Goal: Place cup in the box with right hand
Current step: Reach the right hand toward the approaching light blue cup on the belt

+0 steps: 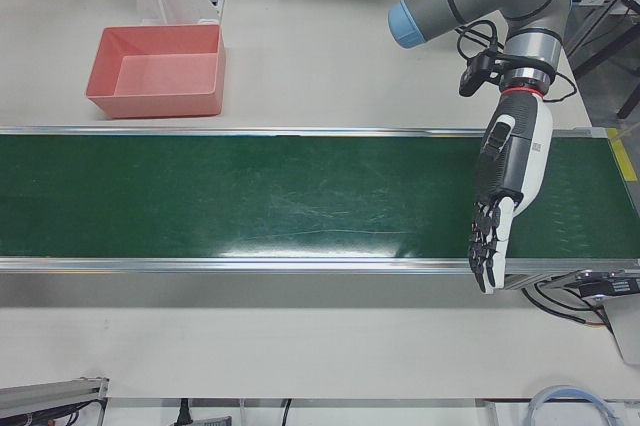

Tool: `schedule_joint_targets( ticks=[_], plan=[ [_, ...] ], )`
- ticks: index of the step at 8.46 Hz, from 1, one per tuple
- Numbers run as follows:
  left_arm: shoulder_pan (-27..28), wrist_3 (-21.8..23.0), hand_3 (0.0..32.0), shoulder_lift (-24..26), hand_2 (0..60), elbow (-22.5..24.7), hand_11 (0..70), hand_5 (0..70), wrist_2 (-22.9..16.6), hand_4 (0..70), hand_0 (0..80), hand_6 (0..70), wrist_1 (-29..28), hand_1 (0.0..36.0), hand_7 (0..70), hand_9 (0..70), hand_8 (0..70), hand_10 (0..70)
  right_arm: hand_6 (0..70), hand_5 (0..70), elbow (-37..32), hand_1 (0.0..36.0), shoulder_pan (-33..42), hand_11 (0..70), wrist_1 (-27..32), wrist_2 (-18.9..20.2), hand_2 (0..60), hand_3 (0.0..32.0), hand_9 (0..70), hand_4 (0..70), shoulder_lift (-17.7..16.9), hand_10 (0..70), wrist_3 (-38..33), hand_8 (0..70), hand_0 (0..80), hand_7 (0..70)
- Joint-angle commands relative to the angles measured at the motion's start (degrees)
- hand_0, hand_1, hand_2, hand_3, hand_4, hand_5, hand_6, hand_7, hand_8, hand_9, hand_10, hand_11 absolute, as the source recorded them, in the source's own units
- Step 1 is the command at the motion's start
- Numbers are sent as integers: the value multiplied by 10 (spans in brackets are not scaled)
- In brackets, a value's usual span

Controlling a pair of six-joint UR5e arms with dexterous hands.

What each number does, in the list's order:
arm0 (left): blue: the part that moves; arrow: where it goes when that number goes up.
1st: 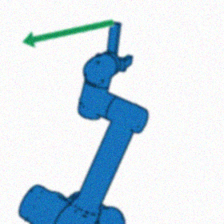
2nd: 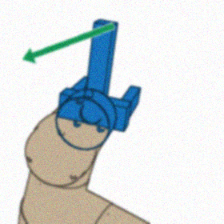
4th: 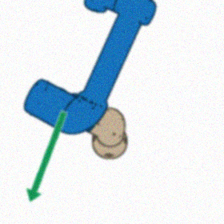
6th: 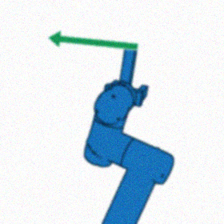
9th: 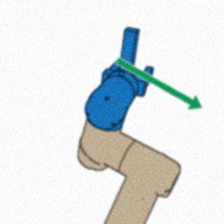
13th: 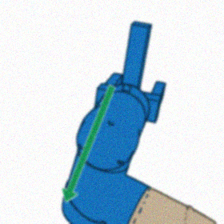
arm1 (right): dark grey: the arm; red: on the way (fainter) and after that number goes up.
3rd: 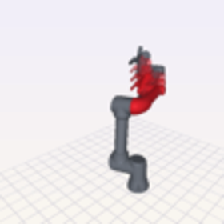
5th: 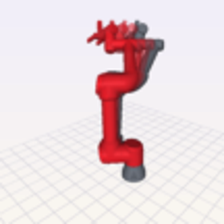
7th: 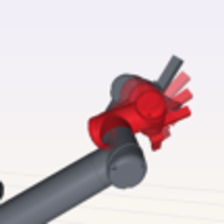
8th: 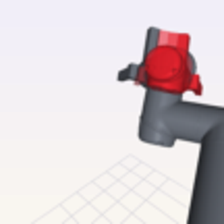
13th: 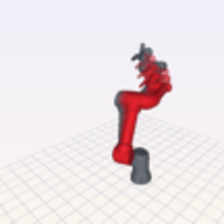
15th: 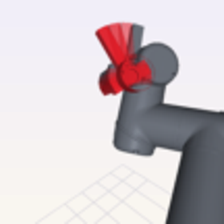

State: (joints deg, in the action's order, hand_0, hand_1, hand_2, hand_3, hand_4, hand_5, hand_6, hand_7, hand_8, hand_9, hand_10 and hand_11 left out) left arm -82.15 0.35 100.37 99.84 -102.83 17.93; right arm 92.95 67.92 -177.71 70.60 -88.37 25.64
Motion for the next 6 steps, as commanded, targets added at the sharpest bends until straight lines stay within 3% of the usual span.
schedule_joint_targets(
  ticks=[1,6],
  plan=[
    [1,0,0,0,0,0,0,0,0,0,0,0,0,0,0,0,0,0,15,49,3,157,-4,0,0,1,114,0,35,0,7,0,0,40,461,0],
    [1,0,0,0,0,0,0,0,0,0,0,0,0,0,0,0,0,0,15,49,14,158,-9,0,-1,1,116,0,30,0,7,0,-1,38,463,0]
  ],
)
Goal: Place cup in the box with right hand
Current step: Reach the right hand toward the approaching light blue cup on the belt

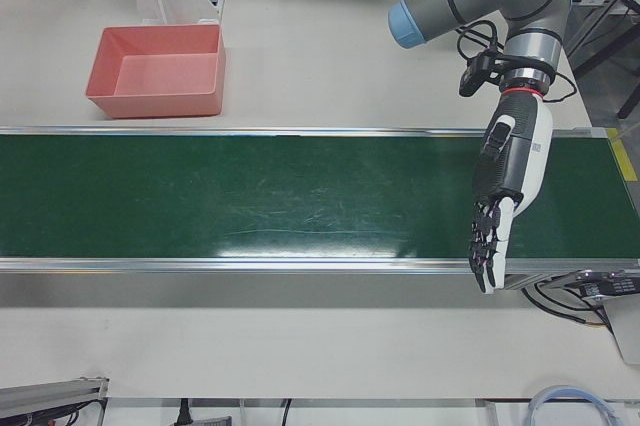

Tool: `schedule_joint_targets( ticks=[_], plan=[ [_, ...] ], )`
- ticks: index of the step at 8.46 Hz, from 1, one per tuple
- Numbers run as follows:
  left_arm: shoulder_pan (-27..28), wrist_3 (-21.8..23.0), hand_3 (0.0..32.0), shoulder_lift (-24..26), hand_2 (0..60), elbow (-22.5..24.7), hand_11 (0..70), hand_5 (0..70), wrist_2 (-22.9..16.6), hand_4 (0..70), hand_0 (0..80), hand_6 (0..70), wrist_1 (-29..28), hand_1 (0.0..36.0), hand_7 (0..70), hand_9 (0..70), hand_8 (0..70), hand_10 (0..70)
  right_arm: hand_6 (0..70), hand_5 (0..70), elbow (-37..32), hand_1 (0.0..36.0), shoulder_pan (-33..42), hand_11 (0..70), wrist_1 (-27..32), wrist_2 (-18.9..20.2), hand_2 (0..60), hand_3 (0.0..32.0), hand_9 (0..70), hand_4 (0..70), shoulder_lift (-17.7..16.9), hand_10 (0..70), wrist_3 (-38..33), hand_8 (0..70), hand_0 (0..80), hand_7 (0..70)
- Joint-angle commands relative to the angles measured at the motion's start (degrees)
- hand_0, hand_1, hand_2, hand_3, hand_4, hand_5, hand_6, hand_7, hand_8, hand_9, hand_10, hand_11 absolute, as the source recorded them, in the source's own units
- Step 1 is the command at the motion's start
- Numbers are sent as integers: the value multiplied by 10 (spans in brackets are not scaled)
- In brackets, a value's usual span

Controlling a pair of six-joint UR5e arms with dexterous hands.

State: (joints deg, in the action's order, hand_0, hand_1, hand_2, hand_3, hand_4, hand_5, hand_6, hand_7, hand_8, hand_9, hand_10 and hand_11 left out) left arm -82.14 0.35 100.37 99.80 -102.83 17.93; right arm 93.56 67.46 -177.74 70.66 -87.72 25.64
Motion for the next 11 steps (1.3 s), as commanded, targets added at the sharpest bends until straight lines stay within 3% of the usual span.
schedule_joint_targets(
  ticks=[1,5,11],
  plan=[
    [1,0,0,0,0,0,0,0,0,0,0,0,0,0,0,0,0,0,15,49,13,158,-11,0,-1,1,115,0,28,0,-1,0,-2,38,462,0],
    [1,0,0,0,0,0,0,0,0,0,0,0,0,0,0,0,0,0,15,49,27,157,-28,0,-1,17,114,0,27,0,-29,0,-12,37,462,0],
    [1,0,0,0,0,0,0,0,0,0,0,0,0,0,0,0,0,0,17,48,18,153,-32,0,1,17,118,0,30,0,-30,0,-11,38,459,5]
  ],
)
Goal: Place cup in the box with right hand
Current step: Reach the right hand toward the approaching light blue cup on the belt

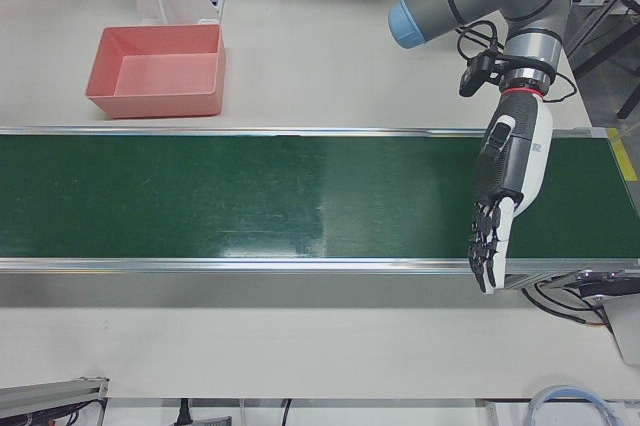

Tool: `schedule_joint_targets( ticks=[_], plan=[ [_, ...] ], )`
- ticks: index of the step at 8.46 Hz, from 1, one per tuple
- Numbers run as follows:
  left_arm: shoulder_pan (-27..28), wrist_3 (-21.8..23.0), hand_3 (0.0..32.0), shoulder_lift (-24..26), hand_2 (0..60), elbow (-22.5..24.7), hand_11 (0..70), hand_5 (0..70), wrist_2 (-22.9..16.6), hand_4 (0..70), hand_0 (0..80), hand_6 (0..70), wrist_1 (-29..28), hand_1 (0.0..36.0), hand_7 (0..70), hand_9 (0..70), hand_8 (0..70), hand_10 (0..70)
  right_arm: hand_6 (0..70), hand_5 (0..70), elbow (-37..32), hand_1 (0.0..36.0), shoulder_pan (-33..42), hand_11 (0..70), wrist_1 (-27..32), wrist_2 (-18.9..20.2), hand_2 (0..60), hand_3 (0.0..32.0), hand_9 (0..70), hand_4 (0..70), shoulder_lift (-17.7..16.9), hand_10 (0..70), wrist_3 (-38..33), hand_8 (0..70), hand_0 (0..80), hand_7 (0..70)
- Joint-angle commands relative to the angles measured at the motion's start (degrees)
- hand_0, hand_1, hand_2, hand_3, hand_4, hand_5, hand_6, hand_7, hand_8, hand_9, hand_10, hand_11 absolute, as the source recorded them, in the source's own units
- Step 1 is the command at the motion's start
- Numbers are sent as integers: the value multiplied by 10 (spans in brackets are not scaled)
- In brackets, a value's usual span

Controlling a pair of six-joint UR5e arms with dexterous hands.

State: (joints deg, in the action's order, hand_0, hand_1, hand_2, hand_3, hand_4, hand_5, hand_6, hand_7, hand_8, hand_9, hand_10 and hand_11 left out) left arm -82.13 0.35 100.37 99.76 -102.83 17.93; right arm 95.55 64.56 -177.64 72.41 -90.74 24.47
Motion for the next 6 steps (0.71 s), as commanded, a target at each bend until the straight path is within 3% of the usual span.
schedule_joint_targets(
  ticks=[1,2,3,4,5,6],
  plan=[
    [0,0,0,0,0,0,0,0,0,0,0,0,0,0,0,0,0,0,19,47,-3,151,-4,0,0,-1,118,0,30,0,0,0,1,40,458,14],
    [0,0,0,0,0,0,0,0,0,0,0,0,0,0,0,0,0,0,22,48,-6,155,-5,0,0,-1,125,0,29,0,1,0,1,38,459,33],
    [0,0,0,0,0,0,0,0,0,0,0,0,0,0,0,0,0,0,77,64,-6,207,-3,25,1,-2,305,0,185,0,1,9,-1,100,464,275],
    [0,0,0,0,0,0,0,0,0,0,0,0,0,0,0,0,0,0,214,104,-5,263,-2,282,1,-4,600,0,624,1,2,183,-4,384,423,700],
    [0,0,0,0,0,0,0,0,0,0,0,0,0,0,0,0,0,0,373,153,-6,290,-3,678,0,-6,600,0,700,146,1,475,-2,640,393,700],
    [0,0,0,0,0,0,0,0,0,0,0,0,0,0,0,0,0,0,425,178,-6,336,-3,700,0,-6,600,0,700,180,1,562,-1,700,417,700]
  ],
)
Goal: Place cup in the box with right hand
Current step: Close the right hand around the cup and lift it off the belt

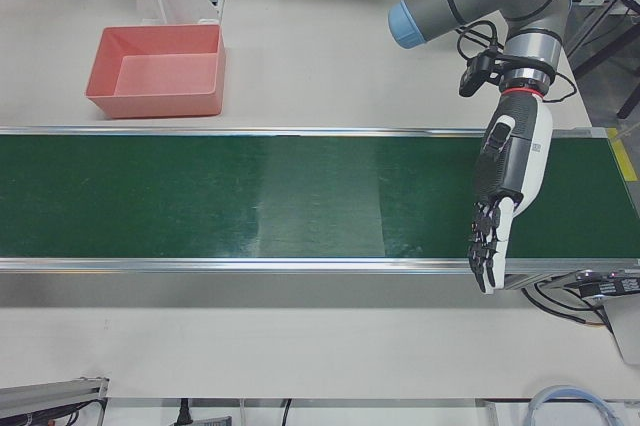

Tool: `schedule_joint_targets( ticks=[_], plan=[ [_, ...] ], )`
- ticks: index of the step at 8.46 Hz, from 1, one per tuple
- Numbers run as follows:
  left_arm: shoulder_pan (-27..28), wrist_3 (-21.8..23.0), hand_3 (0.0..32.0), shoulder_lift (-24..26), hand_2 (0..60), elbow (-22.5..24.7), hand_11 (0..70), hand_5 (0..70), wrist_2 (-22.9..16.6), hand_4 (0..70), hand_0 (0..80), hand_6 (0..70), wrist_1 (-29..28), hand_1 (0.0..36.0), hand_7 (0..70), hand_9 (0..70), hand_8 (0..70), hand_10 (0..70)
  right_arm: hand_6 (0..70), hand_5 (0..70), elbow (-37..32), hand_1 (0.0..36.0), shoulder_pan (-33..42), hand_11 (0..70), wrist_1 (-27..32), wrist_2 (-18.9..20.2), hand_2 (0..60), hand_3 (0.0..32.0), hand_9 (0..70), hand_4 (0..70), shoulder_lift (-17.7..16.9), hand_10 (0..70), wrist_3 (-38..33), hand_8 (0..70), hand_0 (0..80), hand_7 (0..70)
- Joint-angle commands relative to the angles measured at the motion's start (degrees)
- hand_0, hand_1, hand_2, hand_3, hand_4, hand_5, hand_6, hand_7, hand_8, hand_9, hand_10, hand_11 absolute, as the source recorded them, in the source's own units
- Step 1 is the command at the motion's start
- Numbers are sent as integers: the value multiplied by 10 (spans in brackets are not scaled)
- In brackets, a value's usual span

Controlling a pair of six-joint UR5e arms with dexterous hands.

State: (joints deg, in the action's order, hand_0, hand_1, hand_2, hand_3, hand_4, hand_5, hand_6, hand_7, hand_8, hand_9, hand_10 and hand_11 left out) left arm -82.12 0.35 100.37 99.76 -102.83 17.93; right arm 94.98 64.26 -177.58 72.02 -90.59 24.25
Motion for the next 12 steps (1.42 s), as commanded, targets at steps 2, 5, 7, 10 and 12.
schedule_joint_targets(
  ticks=[2,5,7,10,12],
  plan=[
    [-1,0,0,0,0,0,0,0,0,0,0,0,0,0,0,0,0,0,435,191,20,356,27,700,0,-2,600,0,700,134,1,564,0,700,457,700],
    [-1,0,0,0,0,0,0,0,0,0,0,0,-1,0,0,0,0,0,423,185,93,329,27,700,-7,1,600,0,700,89,3,553,5,700,453,700],
    [-1,0,0,0,0,0,0,0,0,0,0,0,0,0,0,0,0,0,446,183,218,335,-67,700,-54,-1,600,0,700,183,24,540,14,700,463,700],
    [0,0,0,0,0,0,0,0,0,0,0,0,0,0,0,0,0,0,431,177,406,321,-271,700,-166,-42,600,0,700,154,62,515,158,700,461,700],
    [0,0,0,0,0,0,0,0,0,0,0,0,0,0,0,0,0,0,415,168,442,313,-422,681,-165,-101,600,0,700,160,83,476,254,698,460,700]
  ],
)
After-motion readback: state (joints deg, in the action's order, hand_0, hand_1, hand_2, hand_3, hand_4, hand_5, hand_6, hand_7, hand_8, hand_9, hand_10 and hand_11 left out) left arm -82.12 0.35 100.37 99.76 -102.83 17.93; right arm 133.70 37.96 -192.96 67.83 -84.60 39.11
